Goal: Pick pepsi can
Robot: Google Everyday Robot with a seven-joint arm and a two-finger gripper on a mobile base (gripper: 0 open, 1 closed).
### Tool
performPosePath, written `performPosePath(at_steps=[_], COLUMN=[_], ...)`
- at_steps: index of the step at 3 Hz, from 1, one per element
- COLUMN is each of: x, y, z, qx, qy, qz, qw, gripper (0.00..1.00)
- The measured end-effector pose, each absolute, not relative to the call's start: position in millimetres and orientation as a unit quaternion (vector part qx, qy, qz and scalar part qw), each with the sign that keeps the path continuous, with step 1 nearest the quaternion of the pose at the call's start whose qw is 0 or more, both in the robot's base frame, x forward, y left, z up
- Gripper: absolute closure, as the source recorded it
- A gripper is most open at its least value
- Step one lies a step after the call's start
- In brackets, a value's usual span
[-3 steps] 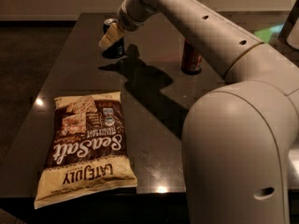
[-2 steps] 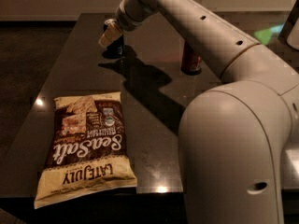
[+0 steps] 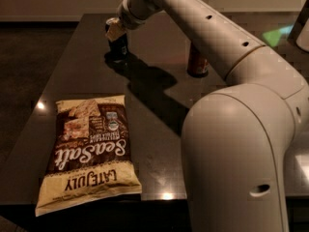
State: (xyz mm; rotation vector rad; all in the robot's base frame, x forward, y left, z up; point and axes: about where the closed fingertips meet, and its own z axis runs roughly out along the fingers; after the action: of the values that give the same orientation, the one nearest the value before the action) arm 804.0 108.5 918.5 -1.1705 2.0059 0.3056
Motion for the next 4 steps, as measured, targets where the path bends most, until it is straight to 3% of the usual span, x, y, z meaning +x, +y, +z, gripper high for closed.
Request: performPosePath(at_steps=[1, 2, 4], x=[796, 782, 722], y=[106, 97, 70], z=[934, 962, 1045], qx=[-0.468, -0.481, -0.544], qy=[0.779, 0.767, 0.730], qz=[0.130, 0.139, 0.139], qw=[0.397, 0.401, 0.388], gripper=[0.88, 1.00, 1.00])
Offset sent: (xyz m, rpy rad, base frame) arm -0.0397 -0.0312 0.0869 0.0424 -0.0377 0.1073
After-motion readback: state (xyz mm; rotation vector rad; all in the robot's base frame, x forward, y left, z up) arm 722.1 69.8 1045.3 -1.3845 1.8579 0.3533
